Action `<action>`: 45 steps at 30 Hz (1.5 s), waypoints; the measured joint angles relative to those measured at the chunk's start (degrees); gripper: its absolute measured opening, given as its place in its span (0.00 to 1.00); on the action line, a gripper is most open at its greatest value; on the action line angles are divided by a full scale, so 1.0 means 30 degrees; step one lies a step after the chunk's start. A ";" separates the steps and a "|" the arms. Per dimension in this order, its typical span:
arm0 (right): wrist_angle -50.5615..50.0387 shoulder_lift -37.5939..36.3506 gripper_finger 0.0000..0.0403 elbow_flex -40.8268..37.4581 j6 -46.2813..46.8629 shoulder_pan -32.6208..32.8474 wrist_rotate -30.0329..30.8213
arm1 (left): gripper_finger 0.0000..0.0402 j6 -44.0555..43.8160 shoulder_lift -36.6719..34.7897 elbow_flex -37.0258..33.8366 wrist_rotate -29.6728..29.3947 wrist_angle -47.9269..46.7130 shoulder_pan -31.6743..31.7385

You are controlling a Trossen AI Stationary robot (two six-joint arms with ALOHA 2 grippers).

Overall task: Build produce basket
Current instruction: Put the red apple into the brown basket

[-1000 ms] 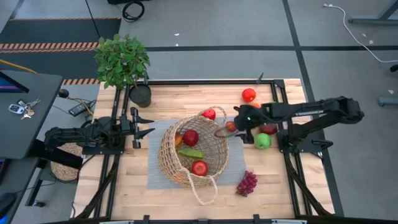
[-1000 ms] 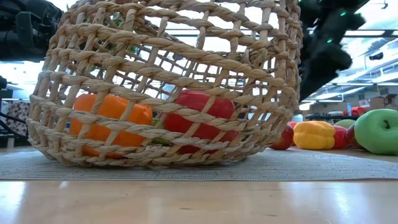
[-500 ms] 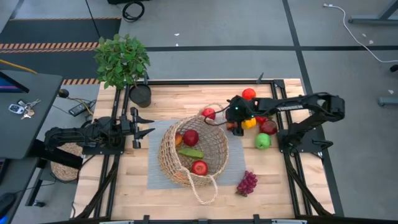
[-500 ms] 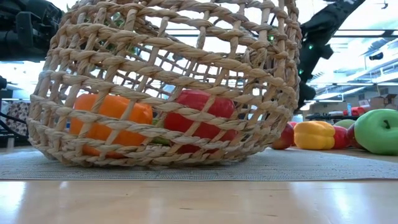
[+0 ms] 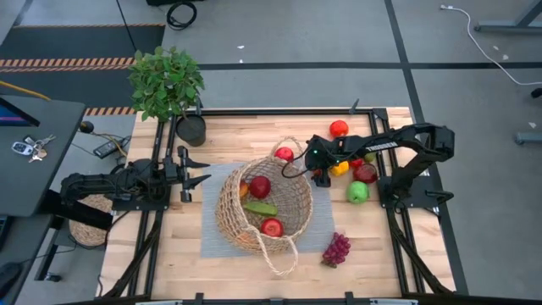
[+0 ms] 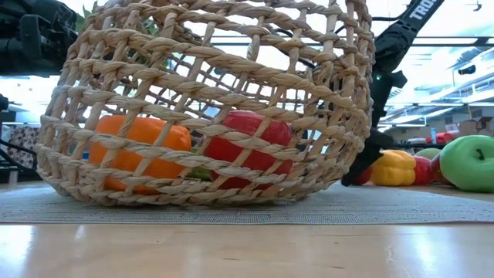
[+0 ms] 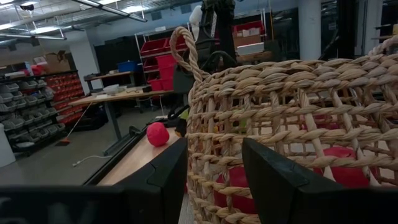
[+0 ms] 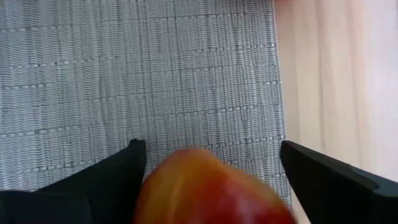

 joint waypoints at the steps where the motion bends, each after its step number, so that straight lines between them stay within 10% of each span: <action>1: -0.0084 0.0000 0.88 0.0000 0.0010 0.0000 0.0011 | 0.40 -0.0001 0.0000 0.0004 -0.0006 0.0003 0.0003; 8: -0.0556 -0.0382 0.72 -0.0015 0.0349 0.0000 0.0370 | 0.40 0.0006 0.0000 0.0002 0.0001 0.0001 0.0001; 24: -0.2405 -0.8981 0.76 -0.0036 0.3448 0.0405 0.0712 | 0.40 0.0002 -0.0002 0.0000 -0.0006 -0.0004 0.0000; 45: 0.4222 -1.6436 0.76 -0.0036 0.8096 0.6269 -0.5605 | 0.40 -0.0001 -0.0001 -0.0003 0.0000 -0.0004 0.0001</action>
